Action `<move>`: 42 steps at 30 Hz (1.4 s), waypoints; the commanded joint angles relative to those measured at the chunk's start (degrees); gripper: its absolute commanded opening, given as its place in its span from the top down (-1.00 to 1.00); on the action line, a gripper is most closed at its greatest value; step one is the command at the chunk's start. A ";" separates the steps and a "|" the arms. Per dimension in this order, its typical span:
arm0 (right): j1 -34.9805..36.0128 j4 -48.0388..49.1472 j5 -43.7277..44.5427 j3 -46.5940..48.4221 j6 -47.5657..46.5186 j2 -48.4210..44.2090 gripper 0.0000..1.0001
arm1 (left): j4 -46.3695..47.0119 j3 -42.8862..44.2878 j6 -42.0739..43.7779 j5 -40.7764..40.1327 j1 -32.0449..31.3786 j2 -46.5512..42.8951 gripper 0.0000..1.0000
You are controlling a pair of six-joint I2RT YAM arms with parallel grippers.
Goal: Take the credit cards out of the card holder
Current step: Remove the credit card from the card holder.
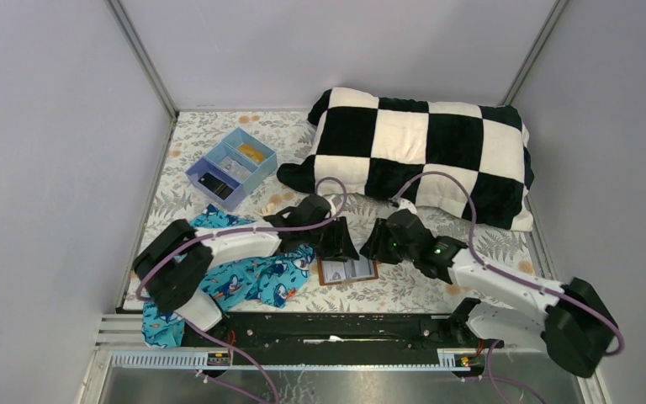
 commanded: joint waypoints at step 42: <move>0.78 16.56 -10.04 1.29 0.99 20.78 0.37 | -15.14 -3.32 -0.20 -13.42 2.52 0.76 0.49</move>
